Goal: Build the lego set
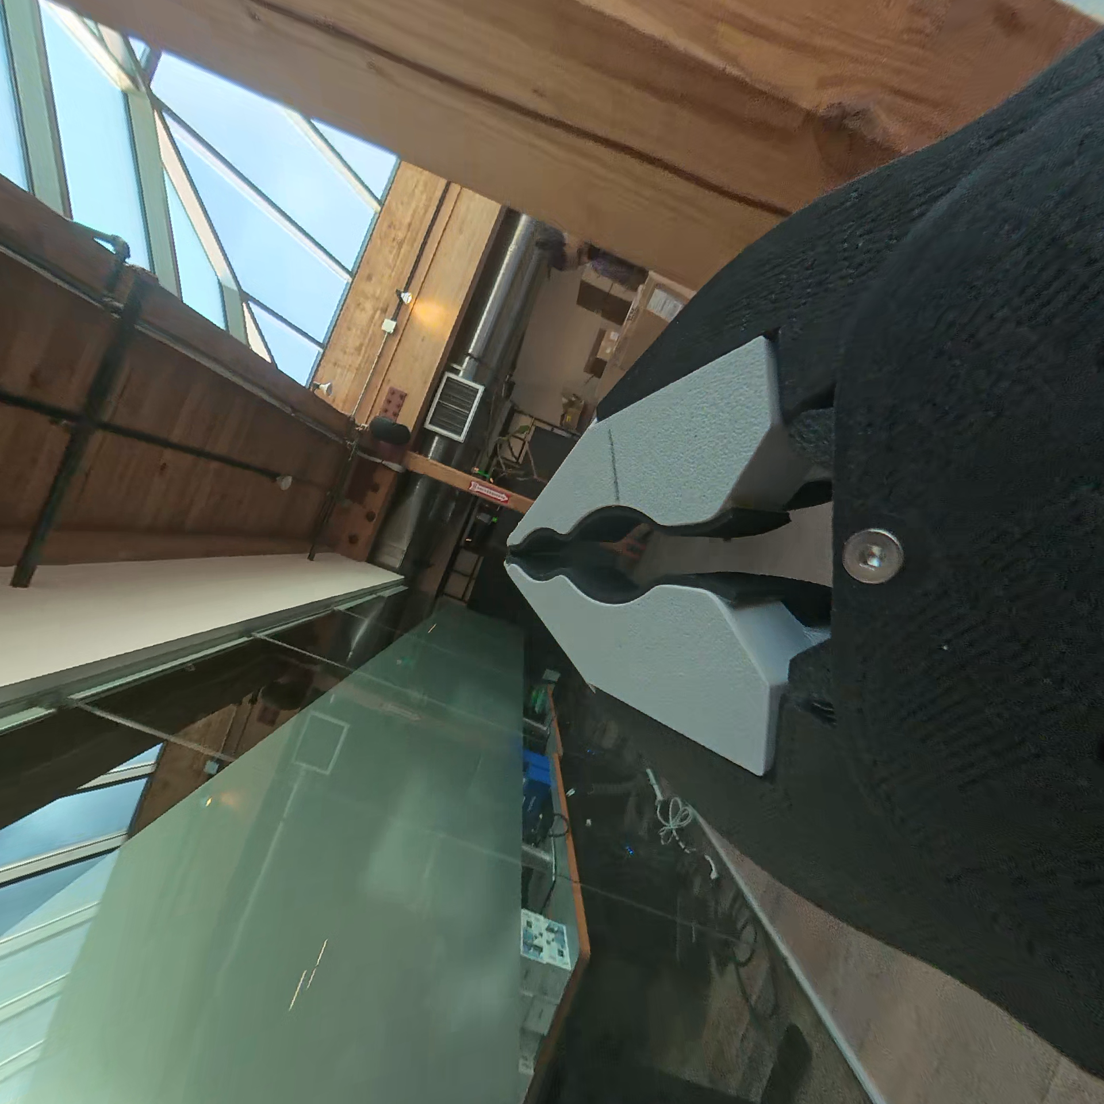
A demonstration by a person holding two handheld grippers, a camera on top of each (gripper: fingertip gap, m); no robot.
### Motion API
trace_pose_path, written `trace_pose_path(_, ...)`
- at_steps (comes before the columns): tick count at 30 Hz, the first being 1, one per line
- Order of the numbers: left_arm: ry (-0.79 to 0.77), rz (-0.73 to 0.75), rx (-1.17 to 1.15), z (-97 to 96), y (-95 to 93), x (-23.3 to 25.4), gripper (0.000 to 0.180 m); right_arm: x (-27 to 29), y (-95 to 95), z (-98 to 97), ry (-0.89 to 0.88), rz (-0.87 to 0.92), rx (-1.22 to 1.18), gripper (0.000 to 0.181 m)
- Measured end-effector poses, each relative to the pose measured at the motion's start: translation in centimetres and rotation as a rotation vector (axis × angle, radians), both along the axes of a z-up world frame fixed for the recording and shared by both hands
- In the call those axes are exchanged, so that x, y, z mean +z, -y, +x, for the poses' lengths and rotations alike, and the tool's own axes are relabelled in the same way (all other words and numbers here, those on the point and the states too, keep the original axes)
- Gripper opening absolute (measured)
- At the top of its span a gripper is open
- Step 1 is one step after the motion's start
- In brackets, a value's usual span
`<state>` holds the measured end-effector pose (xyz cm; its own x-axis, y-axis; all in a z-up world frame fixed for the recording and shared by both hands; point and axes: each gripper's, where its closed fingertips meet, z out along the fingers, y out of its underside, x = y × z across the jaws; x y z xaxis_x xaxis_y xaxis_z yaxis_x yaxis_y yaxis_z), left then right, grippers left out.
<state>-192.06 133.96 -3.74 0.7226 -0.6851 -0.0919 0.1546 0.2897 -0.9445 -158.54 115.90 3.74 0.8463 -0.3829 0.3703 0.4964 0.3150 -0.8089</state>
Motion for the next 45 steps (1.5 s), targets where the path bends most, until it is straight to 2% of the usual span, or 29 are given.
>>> trace_pose_path(3,0.036,0.015,-0.067,5.5,-8.7,0.2,0.035,-1.1,-8.8,3.5,0.021,-0.050,-0.021,0.000)
trace_pose_path(5,0.019,0.001,-0.092,9.2,-15.1,0.4,0.024,-1.2,-15.2,6.0,0.039,-0.080,-0.037,0.000)
trace_pose_path(7,-0.042,-0.048,-0.123,13.2,-21.2,0.5,0.029,-1.4,-22.4,8.2,0.043,-0.140,-0.043,0.000)
trace_pose_path(11,-0.112,0.015,-0.052,17.1,-32.3,0.8,0.023,-1.3,-36.2,10.4,0.094,-0.196,-0.007,0.000)
trace_pose_path(14,-0.106,-0.025,-0.007,17.3,-40.7,-0.6,0.019,-2.2,-46.7,11.2,0.073,-0.205,0.078,0.000)
trace_pose_path(18,-0.145,-0.053,0.092,15.3,-53.7,-3.0,0.000,-3.4,-59.9,12.9,0.094,-0.196,0.127,0.000)
trace_pose_path(23,-0.059,-0.070,0.120,15.8,-71.7,-3.7,0.000,-4.6,-77.2,17.0,0.032,-0.206,0.138,0.000)
trace_pose_path(26,-0.031,-0.098,0.010,21.5,-81.8,-3.8,0.000,-4.3,-87.7,18.5,0.025,-0.260,0.190,0.000)
trace_pose_path(31,-0.080,-0.086,-0.255,36.9,-94.2,-4.8,0.000,-5.4,-100.3,25.4,0.011,-0.264,0.145,0.000)
trace_pose_path(37,-0.100,-0.080,-0.566,53.4,-108.0,-7.2,0.000,-7.8,-113.9,38.5,-0.013,-0.260,0.059,0.009)
trace_pose_path(41,-0.073,-0.108,-0.571,62.3,-121.0,-5.6,0.000,-7.3,-125.1,48.4,-0.055,-0.268,0.039,0.014)
trace_pose_path(43,-0.029,-0.104,-0.587,65.9,-126.7,-3.5,0.007,-6.5,-131.1,52.2,-0.085,-0.294,0.064,0.023)
trace_pose_path(45,-0.009,-0.074,-0.534,68.2,-132.8,-2.1,0.013,-5.7,-137.3,55.3,-0.090,-0.290,0.100,0.025)
